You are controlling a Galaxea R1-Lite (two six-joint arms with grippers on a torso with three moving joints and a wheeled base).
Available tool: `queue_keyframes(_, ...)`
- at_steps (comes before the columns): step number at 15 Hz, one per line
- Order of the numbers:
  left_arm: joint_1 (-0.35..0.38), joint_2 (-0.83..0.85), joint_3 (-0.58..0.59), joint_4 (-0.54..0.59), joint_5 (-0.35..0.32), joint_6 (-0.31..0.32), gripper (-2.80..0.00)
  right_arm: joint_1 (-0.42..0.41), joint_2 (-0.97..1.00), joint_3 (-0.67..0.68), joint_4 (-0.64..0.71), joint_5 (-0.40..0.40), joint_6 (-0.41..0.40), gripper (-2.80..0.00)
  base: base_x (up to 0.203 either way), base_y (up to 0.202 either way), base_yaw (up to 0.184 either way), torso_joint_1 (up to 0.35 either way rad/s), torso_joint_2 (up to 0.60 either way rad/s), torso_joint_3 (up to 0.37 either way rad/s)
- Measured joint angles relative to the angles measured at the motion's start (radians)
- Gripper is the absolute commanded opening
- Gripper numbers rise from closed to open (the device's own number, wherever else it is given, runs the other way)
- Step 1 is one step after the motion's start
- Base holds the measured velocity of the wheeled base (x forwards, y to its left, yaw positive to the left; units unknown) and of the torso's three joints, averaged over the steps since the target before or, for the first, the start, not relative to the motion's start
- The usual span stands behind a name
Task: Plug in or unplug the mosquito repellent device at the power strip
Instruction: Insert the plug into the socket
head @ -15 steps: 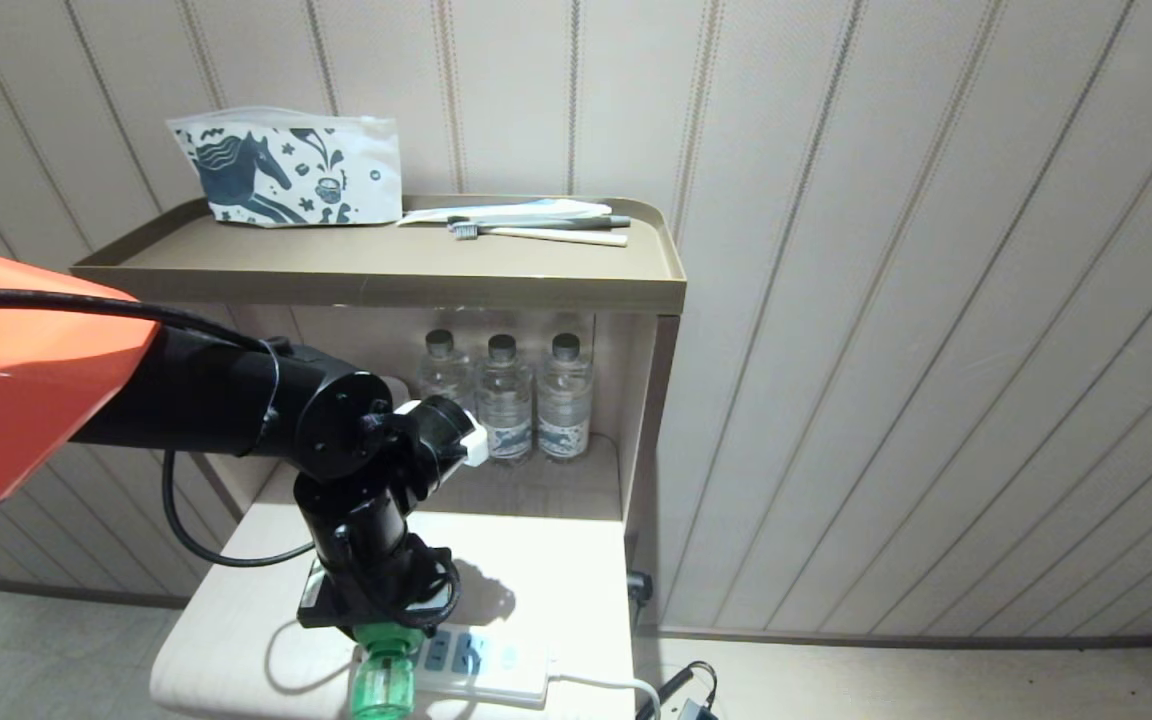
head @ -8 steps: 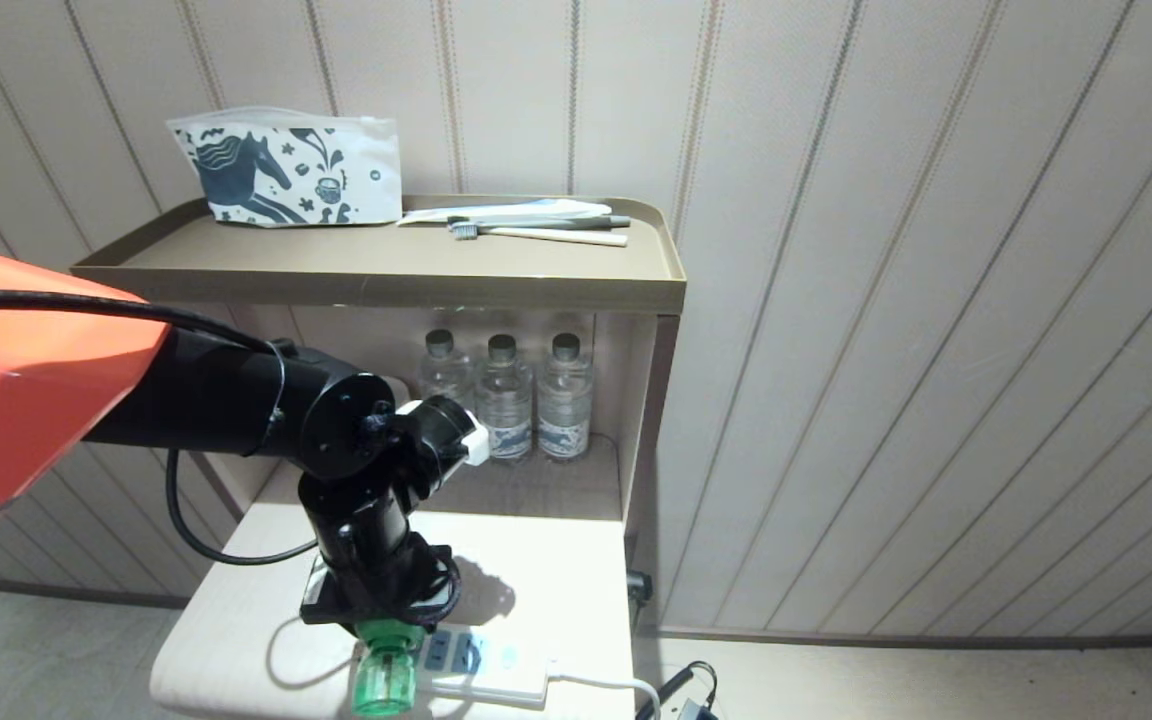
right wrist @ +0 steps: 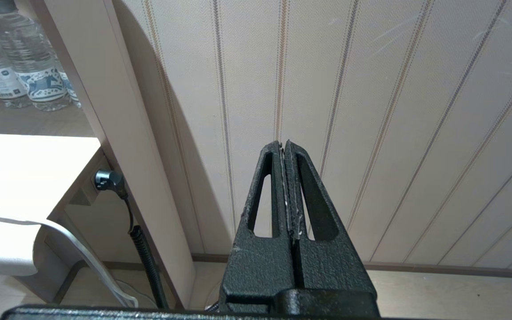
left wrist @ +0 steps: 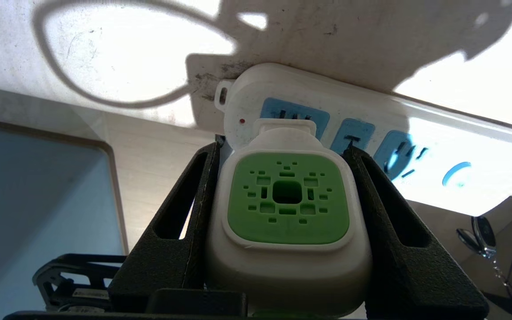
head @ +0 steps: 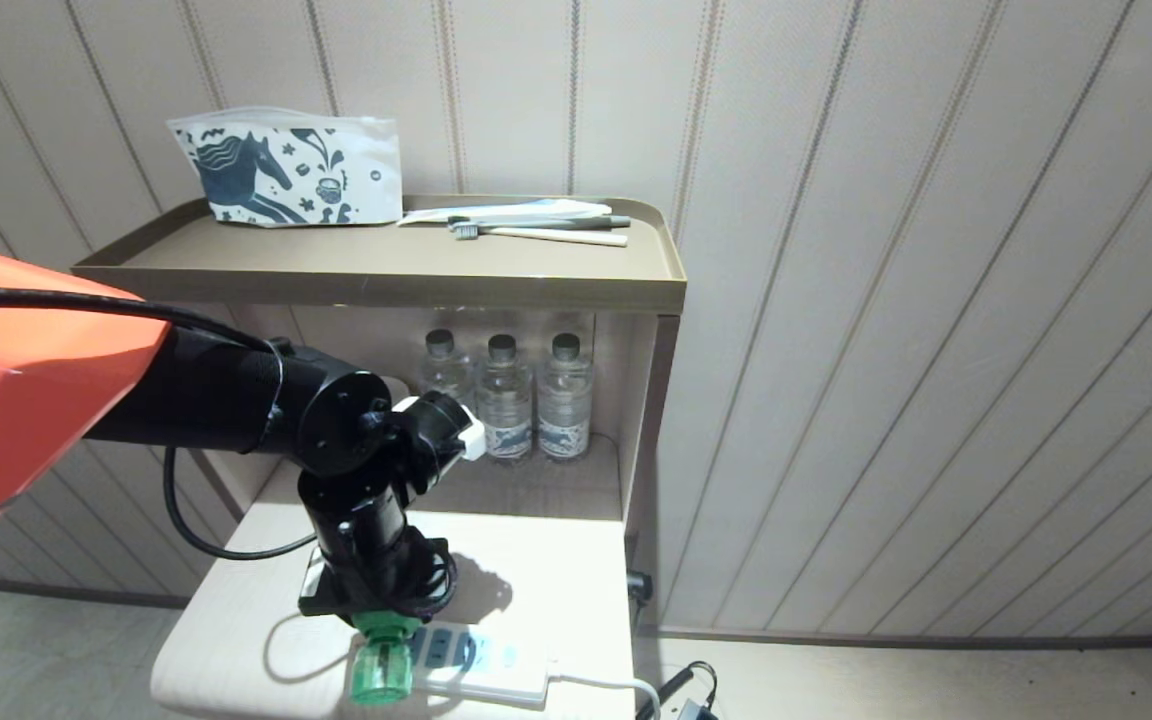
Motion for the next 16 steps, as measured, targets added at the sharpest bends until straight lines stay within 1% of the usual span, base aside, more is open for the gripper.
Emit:
queue_keyframes(6, -0.006, 0.006, -0.017, -0.004, 0.001, 0.004, -2.8, 0.0, 0.0, 0.0, 0.0, 0.0, 0.0, -2.8, 0.0, 0.0, 0.0, 0.0, 0.0, 0.0)
queue_keyframes(16, -0.016, -0.004, 0.003, 0.0, 0.002, 0.001, -2.8, 0.0, 0.0, 0.0, 0.0, 0.0, 0.0, -2.8, 0.0, 0.0, 0.0, 0.0, 0.0, 0.0)
